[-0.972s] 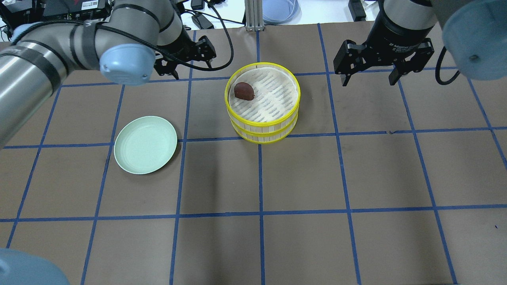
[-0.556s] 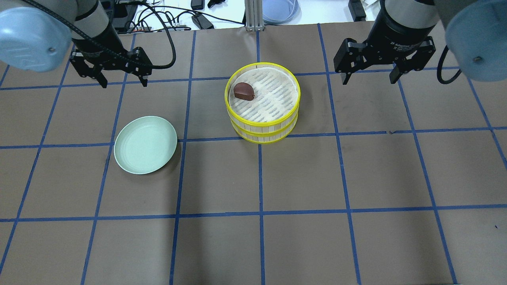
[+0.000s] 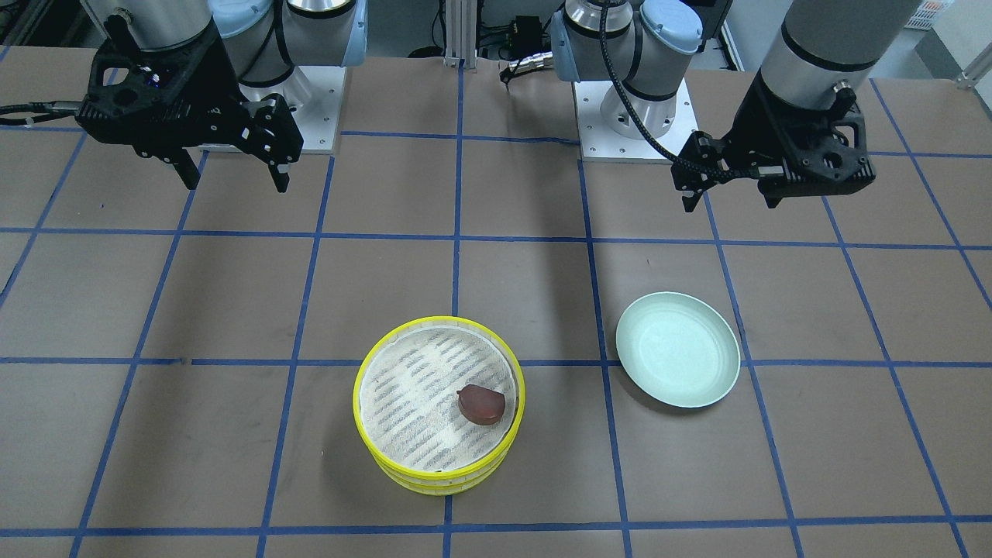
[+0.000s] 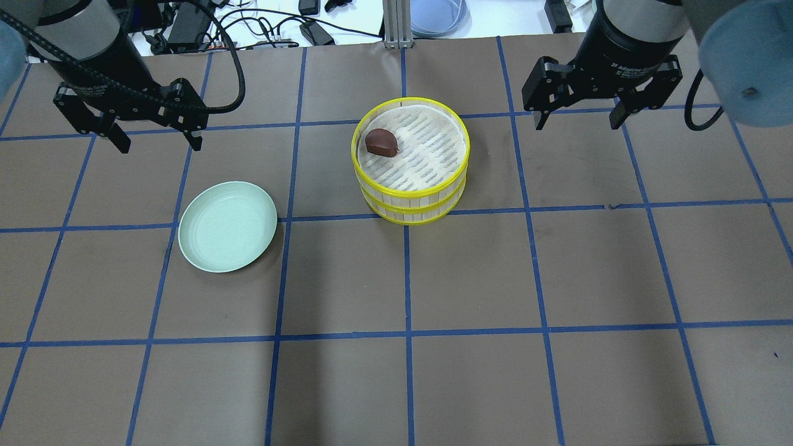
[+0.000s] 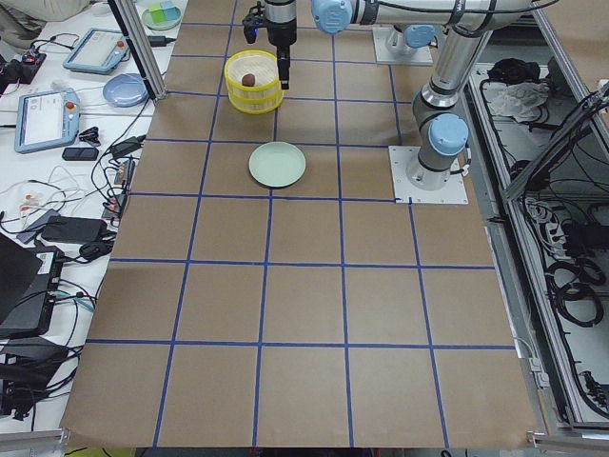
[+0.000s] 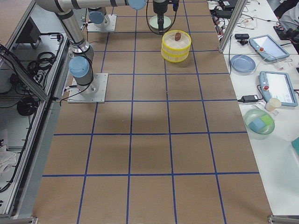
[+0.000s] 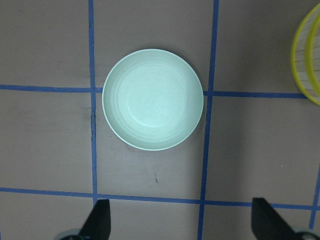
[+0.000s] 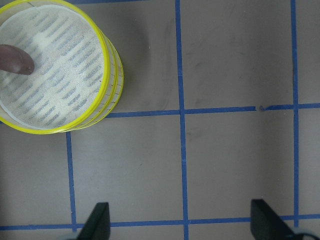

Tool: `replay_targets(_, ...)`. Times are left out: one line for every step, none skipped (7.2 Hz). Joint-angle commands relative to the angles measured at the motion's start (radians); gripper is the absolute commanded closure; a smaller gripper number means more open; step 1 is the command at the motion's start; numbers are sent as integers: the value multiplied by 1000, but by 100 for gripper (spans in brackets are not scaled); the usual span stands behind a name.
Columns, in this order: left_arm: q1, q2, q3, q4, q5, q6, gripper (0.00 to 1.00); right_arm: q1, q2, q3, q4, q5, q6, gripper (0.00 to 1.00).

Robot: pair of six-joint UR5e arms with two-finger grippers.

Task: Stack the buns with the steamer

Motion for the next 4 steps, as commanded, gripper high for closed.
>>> replay_targets(9,6,-3,2,-45,-14,0,0,5,2,-6,0,-3,0)
replay_targets(6,3,-19,31,-47,-15,0,0,5,2,-6,-2,-3,0)
replay_targets(6,3,-26,37,-47,-15,0,1,7,2,-7,-3,-7,0)
replay_targets(6,6,-30,37,-47,-15,0,0,7,2,-9,-2,-7,0)
